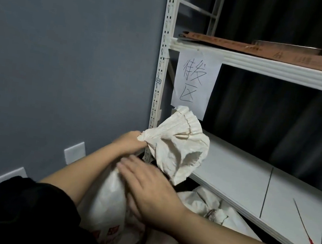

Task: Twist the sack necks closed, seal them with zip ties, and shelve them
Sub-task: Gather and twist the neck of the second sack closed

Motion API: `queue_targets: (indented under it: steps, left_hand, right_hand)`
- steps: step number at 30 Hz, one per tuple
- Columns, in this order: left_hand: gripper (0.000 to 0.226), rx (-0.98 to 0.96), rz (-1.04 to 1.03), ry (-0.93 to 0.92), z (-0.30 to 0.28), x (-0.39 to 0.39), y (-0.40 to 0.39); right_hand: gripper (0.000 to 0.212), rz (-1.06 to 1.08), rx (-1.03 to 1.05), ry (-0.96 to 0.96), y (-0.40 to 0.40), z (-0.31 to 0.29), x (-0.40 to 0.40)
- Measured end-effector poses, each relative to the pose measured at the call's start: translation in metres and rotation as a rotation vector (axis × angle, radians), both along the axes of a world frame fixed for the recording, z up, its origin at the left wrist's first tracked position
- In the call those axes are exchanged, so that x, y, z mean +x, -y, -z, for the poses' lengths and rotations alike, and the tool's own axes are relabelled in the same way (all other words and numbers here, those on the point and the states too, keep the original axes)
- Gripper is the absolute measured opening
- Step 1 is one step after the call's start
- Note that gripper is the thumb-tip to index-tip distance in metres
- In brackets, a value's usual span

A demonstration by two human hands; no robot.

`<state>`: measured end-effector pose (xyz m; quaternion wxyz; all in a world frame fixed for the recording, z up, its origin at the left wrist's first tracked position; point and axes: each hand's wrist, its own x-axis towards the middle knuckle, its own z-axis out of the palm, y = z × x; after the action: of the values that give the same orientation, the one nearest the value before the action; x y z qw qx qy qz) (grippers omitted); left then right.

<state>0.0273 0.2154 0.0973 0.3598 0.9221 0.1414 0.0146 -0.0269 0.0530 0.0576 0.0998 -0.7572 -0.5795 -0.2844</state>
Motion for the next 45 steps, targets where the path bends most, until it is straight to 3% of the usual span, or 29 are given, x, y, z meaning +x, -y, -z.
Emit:
queue_targets:
  steps: [4, 6, 11, 16, 18, 22, 24, 27, 30, 33, 35, 39, 45]
  left_hand:
    - [0.025, -0.232, 0.063, 0.041, 0.003, -0.003, -0.001]
    - [0.026, -0.286, 0.085, 0.059, 0.005, -0.004, 0.001]
    - [0.024, -0.32, 0.203, 0.066, 0.008, -0.01, 0.007]
    - [0.023, -0.376, 0.318, 0.005, 0.018, -0.015, 0.002]
    - [0.027, -0.216, 0.346, 0.013, 0.019, -0.015, -0.001]
    - [0.031, 0.517, 0.323, 0.135, 0.022, -0.016, -0.004]
    - [0.029, 0.73, 0.313, 0.225, 0.027, -0.016, -0.004]
    - [0.029, 0.842, 0.332, 0.367, 0.034, -0.014, -0.006]
    - [0.036, 0.879, 0.383, 0.579, 0.041, -0.012, -0.012]
    - [0.05, 0.826, 0.339, 0.558, 0.044, -0.017, -0.009]
    - [0.057, 0.721, 0.149, 0.42, 0.046, -0.023, -0.008]
    - [0.08, 0.46, -0.229, 0.106, 0.058, -0.046, -0.016]
    - [0.059, 0.182, -0.387, 0.15, 0.077, -0.049, -0.005]
  right_hand:
    - [0.062, 0.226, -0.04, 0.123, 0.016, 0.005, 0.061]
    - [0.077, 0.3, -0.097, 0.164, 0.02, -0.001, 0.084]
    - [0.084, 0.433, -0.172, 0.313, 0.02, -0.021, 0.121]
    - [0.086, 0.201, -0.284, 0.186, 0.023, -0.022, 0.147]
    - [0.077, 0.16, -0.322, 0.044, 0.018, -0.022, 0.147]
    - [0.045, 0.247, -0.387, -0.26, 0.01, -0.036, 0.13]
    - [0.035, 0.263, -0.453, -0.554, 0.01, -0.044, 0.123]
    - [0.028, 0.187, -0.437, -1.169, 0.015, -0.047, 0.122]
    - [0.033, 0.181, -0.38, -1.36, 0.02, -0.038, 0.118]
    - [0.032, 0.154, -0.304, -1.46, 0.022, -0.027, 0.113]
    - [0.024, 0.15, -0.212, -1.477, 0.023, -0.024, 0.114]
    - [0.031, 0.156, -0.047, -1.476, 0.023, -0.022, 0.116]
    - [0.047, 0.139, 0.038, -1.446, 0.011, -0.028, 0.107]
